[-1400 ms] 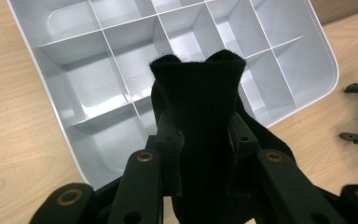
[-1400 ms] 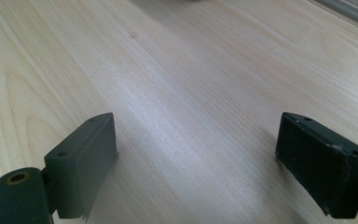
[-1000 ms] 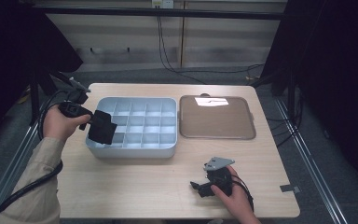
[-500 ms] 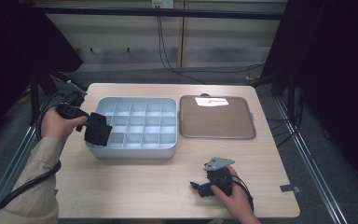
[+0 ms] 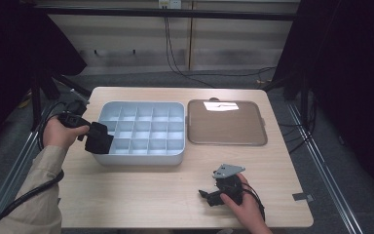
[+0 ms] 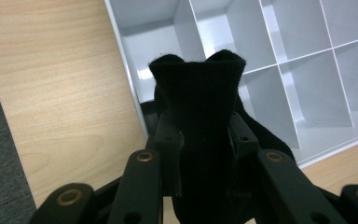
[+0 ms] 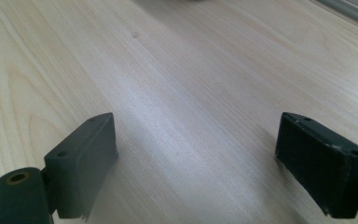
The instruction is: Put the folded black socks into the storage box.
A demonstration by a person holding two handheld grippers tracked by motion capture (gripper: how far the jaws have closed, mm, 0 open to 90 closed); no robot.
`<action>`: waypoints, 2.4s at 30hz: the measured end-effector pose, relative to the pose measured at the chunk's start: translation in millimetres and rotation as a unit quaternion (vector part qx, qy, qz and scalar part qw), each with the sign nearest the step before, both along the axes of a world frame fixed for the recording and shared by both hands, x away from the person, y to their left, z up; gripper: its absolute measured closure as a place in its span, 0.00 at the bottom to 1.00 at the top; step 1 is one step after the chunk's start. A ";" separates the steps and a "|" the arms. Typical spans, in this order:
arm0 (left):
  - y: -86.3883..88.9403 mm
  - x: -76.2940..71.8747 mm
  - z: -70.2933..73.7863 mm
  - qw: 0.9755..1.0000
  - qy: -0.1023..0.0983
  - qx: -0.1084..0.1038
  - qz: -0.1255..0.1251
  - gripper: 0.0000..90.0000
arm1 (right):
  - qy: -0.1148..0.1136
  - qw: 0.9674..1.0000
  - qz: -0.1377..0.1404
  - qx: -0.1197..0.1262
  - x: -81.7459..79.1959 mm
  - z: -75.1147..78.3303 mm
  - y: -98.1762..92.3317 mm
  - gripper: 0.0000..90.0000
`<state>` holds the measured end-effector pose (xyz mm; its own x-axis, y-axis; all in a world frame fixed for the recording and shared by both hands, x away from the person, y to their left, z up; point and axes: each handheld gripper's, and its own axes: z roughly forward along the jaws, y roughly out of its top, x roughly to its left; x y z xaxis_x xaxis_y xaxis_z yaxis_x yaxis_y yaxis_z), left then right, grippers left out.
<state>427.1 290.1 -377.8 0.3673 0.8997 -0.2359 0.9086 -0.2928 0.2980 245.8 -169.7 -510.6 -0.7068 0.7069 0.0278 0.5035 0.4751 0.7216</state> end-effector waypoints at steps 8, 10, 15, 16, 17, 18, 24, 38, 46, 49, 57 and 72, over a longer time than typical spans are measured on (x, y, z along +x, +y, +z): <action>-4.5 1.2 -2.4 1.000 -0.001 0.016 -0.002 0.80 | 0.000 1.000 0.001 0.000 0.0 0.0 0.0 0.13; -5.3 1.6 -2.8 1.000 -0.003 0.020 -0.005 0.80 | 0.000 1.000 0.001 0.000 0.0 0.0 0.0 0.13; -7.2 2.3 -4.5 1.000 -0.005 0.025 -0.003 0.80 | 0.000 1.000 0.001 0.000 0.0 0.0 0.0 0.13; -7.7 2.4 -4.9 1.000 -0.004 0.027 -0.004 0.80 | 0.000 1.000 0.001 0.000 0.0 0.0 0.0 0.13; -8.0 2.6 -5.6 1.000 -0.003 0.030 -0.007 0.80 | 0.000 1.000 0.001 0.000 0.0 0.0 0.0 0.13; -8.0 2.6 -5.6 1.000 -0.003 0.030 -0.007 0.80 | 0.000 1.000 0.001 0.000 0.0 0.0 0.0 0.13; -10.6 3.6 -12.1 0.999 0.000 0.033 -0.008 0.80 | 0.000 1.000 0.001 0.000 0.0 0.0 0.0 0.13; -16.8 6.9 -22.1 0.999 0.004 0.050 -0.010 0.80 | 0.000 1.000 0.001 0.000 0.0 0.0 0.0 0.13; -18.5 7.4 -23.7 0.998 0.006 0.058 -0.011 0.80 | 0.000 1.000 0.001 0.000 0.0 0.0 0.1 0.13; -18.8 6.7 -24.7 0.998 0.008 0.060 -0.012 0.80 | 0.000 1.000 0.001 -0.001 0.0 0.0 0.0 0.13; -21.3 6.8 -26.2 0.997 0.011 0.069 -0.014 0.80 | 0.000 1.000 0.001 0.000 0.0 0.0 0.0 0.13; -24.1 1.9 -42.2 0.996 0.024 0.080 -0.013 0.80 | -0.001 1.000 0.002 -0.001 0.1 -0.1 -0.1 0.13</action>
<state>428.9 266.0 -420.1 0.3828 0.9175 -0.1082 0.9120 -0.3566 0.2027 245.9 -169.7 -510.7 -0.7102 0.7036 0.0247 0.4992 0.4785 0.7223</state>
